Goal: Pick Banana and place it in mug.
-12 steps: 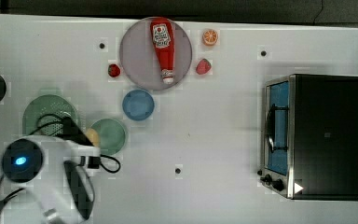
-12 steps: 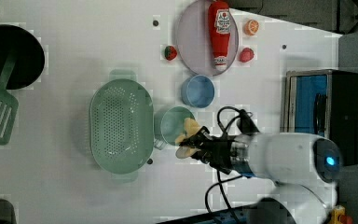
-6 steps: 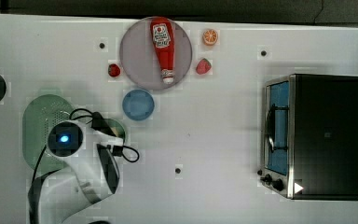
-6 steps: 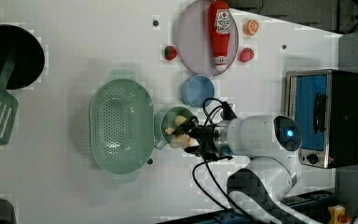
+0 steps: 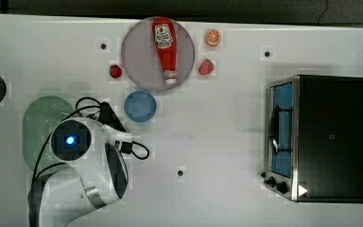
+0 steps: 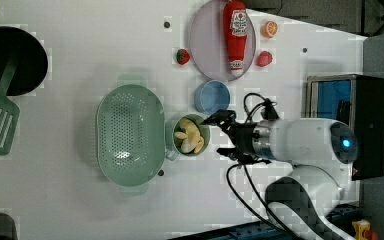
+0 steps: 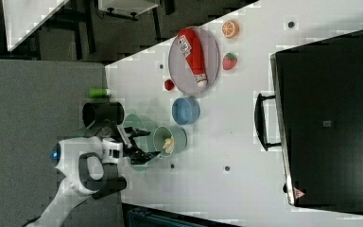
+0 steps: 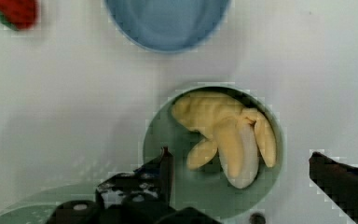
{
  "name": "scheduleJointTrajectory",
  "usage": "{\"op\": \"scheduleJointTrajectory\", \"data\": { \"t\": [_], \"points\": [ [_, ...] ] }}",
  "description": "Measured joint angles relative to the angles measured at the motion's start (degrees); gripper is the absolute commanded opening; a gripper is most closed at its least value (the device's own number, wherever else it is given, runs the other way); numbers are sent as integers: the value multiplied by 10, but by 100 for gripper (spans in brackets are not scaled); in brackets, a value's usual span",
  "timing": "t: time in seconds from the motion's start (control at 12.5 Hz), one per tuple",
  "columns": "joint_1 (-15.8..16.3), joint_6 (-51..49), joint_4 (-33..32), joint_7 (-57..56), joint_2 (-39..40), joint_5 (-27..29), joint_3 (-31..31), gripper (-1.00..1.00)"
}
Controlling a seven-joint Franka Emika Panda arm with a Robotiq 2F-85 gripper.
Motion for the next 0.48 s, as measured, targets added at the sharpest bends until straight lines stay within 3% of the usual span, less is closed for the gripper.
{"op": "scheduleJointTrajectory", "data": {
  "t": [0.24,0.48],
  "points": [
    [11,-121,31,0,-80,3,-8,100],
    [23,-269,83,-33,-172,-3,-66,100]
  ]
}}
